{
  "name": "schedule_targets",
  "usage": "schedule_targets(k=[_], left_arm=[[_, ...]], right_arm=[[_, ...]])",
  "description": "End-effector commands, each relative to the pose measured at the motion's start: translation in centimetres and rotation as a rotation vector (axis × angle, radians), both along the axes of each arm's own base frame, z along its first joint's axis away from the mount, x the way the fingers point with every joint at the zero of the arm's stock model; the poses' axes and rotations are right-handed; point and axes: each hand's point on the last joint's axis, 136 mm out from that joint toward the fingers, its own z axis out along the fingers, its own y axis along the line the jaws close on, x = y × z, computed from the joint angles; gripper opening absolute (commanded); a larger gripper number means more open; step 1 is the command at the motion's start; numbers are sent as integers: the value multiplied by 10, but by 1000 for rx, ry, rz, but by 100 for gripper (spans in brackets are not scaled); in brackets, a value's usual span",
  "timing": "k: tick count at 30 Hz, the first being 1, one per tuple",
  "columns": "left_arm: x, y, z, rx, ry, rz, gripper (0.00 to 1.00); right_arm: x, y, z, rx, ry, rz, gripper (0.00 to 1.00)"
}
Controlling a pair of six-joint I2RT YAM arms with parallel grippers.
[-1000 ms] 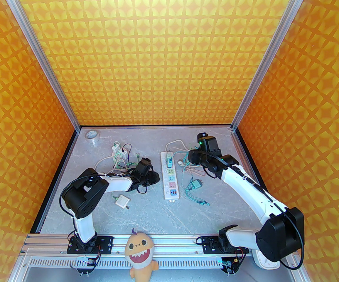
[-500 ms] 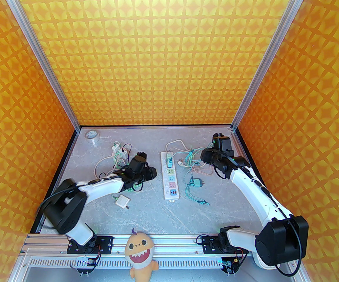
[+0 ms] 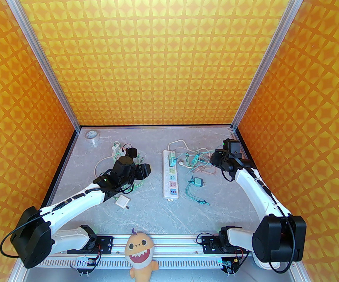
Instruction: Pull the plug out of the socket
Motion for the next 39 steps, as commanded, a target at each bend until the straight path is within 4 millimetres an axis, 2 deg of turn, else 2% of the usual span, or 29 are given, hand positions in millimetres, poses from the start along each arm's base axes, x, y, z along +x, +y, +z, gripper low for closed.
schedule_targets(k=[1, 8, 11, 14, 18, 22, 27, 28, 33, 39], left_arm=[[-2, 12, -11, 46, 5, 19, 49], [-1, 11, -16, 44, 16, 23, 50], [-1, 11, -16, 43, 18, 26, 50], [-2, 11, -17, 44, 21, 27, 50], [-3, 12, -16, 47, 17, 23, 52], [-2, 12, -16, 52, 10, 19, 62], [1, 9, -17, 61, -4, 8, 93], [9, 17, -18, 63, -4, 35, 99], [22, 22, -22, 75, 4, 61, 99], [35, 31, -28, 47, 10, 110, 99]], right_arm=[[10, 21, -1, 96, -26, 84, 35], [0, 53, -11, 179, -26, 190, 39], [-4, 63, -21, 195, 0, 214, 37], [-6, 66, -31, 203, 17, 210, 38], [-8, 71, -32, 204, 16, 224, 42], [-9, 85, -20, 171, -6, 267, 45], [-15, 104, 0, 105, -56, 308, 53], [-16, 109, 4, 88, -68, 315, 54], [-23, 141, 12, 2, -102, 371, 58], [-18, 183, -8, -91, -66, 422, 59]])
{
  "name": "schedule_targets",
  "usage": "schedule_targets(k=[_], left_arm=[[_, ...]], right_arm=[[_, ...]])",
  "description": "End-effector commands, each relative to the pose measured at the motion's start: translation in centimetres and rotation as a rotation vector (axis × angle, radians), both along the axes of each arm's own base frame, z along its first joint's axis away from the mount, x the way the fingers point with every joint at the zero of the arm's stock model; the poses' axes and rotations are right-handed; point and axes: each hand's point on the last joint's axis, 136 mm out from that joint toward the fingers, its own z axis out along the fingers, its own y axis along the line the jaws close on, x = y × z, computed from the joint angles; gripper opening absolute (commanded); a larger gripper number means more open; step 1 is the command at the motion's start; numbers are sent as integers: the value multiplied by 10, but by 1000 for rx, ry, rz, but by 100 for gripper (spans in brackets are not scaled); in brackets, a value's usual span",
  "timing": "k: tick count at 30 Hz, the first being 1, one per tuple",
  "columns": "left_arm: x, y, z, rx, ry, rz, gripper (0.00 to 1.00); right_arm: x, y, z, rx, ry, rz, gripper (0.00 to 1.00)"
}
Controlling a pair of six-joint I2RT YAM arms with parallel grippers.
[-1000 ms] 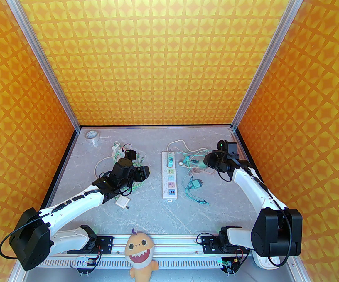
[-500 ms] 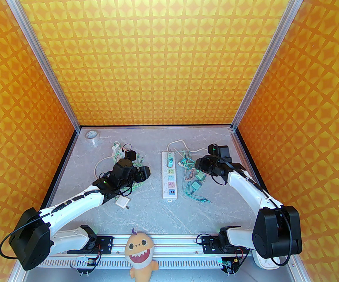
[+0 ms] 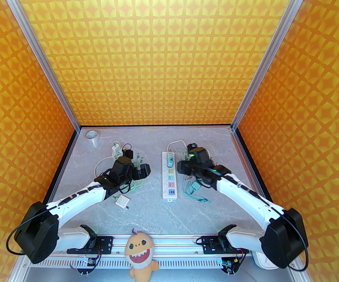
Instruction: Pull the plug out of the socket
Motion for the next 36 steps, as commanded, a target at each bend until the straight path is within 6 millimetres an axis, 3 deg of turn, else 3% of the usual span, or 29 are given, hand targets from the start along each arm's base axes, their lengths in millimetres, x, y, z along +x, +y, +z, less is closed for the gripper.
schedule_targets(k=[1, 4, 11, 21, 28, 36], left_arm=[[14, 1, 11, -35, -47, 27, 99], [15, 1, 11, -55, -46, 30, 99], [14, 1, 5, -69, -26, 29, 99], [10, 2, 0, -68, -12, 27, 99], [8, 3, 3, -68, -10, 27, 99], [8, 2, 4, -90, -6, 33, 99]], right_arm=[[17, 8, -9, -82, -16, -52, 59], [30, 21, -21, -103, -4, -52, 59], [63, 27, -42, -196, 12, -94, 55], [94, 47, -72, -250, 69, -75, 52], [100, 51, -90, -288, 100, -60, 38], [86, 51, -94, -290, 122, 1, 27]])
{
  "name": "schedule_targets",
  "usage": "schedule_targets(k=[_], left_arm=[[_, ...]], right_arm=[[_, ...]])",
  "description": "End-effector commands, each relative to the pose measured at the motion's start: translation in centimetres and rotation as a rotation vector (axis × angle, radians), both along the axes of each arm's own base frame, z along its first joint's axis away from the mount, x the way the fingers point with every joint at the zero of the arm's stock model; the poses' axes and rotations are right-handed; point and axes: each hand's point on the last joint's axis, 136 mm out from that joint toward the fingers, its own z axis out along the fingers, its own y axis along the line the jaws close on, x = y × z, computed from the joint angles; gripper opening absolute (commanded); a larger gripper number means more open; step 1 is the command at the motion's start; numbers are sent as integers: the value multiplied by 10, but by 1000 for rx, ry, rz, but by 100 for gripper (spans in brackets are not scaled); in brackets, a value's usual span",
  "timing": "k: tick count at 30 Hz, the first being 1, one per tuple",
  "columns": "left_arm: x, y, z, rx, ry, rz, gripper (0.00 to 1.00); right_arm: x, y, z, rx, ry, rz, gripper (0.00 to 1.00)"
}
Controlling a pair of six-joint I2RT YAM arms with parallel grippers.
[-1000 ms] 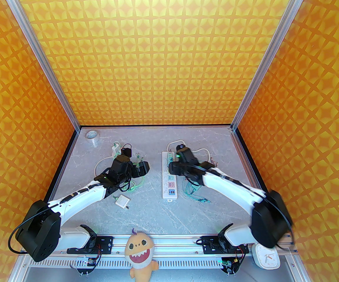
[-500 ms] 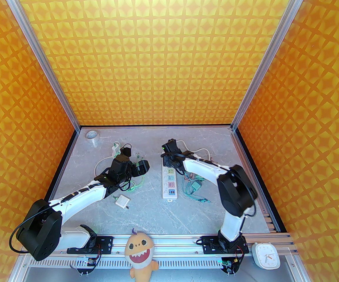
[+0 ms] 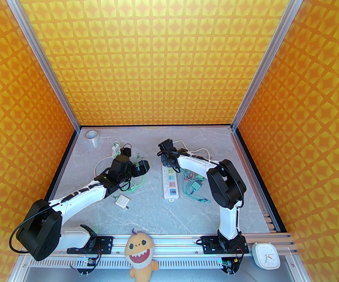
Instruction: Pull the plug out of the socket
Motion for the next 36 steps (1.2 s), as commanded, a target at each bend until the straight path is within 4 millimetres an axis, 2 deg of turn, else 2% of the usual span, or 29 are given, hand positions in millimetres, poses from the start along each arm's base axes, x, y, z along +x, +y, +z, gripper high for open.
schedule_targets(k=[1, 9, 12, 17, 21, 33, 36], left_arm=[[-3, 0, -1, -34, 17, 1, 100], [12, -36, -18, -152, 78, -73, 81], [22, -55, -29, -178, 105, -106, 70], [36, -86, -49, -197, 142, -155, 57], [43, -102, -57, -216, 157, -186, 45], [51, -120, -98, -206, 242, -198, 39], [52, -122, -102, -207, 252, -199, 39]], right_arm=[[-16, 1, -5, -5, 46, 64, 24], [-32, 10, 7, 6, 36, 117, 25], [-34, 12, 10, 28, 35, 123, 25], [-35, 12, 8, 27, 42, 121, 25], [-36, 12, 6, 27, 48, 116, 25], [-36, 13, 7, 31, 47, 120, 25], [-35, 14, 8, 38, 48, 123, 25]])
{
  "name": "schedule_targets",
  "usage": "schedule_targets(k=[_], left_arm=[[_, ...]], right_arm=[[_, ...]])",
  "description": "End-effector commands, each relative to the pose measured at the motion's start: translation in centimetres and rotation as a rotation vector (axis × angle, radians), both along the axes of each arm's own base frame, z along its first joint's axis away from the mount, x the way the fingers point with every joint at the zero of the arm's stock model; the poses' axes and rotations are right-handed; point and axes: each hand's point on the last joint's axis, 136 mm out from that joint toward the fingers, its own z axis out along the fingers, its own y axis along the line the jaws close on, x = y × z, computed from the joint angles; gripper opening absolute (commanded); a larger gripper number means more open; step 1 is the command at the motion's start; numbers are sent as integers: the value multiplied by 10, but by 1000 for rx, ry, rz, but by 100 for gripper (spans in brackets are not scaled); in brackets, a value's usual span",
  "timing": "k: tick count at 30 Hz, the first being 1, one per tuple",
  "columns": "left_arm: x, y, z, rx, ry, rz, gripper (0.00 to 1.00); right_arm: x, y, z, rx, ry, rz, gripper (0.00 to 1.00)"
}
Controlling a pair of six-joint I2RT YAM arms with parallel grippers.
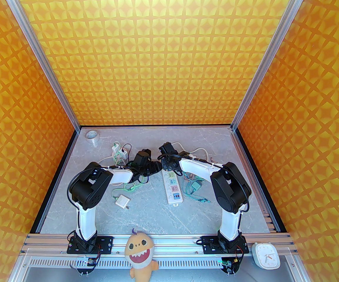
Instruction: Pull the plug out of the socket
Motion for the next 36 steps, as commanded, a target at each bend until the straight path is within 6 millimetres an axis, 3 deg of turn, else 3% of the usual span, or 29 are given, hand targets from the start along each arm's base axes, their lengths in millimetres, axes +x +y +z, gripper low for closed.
schedule_targets(k=[1, 6, 14, 17, 20, 24, 31, 36], left_arm=[[2, -14, 5, -39, -3, -30, 39], [-3, -22, 0, -46, 10, -50, 40], [-8, -27, 7, -114, -1, -63, 46], [-10, -23, -8, -69, 44, -54, 44], [-13, -14, -26, 9, 99, -32, 36], [-18, 4, -45, 121, 148, 5, 30], [-23, 15, -55, 193, 177, 20, 29], [-22, 14, -55, 198, 181, 17, 29]], right_arm=[[-8, 6, 8, 26, 11, 29, 25], [-9, 9, 6, 44, 21, 35, 25], [-10, 14, 5, 69, 33, 43, 25], [-10, 14, 5, 69, 33, 42, 25], [-11, 12, 6, 63, 32, 42, 25], [-8, -1, 11, 39, 6, 14, 24], [0, -25, 20, 186, 32, -59, 24], [0, -22, 26, 199, 28, -52, 24]])
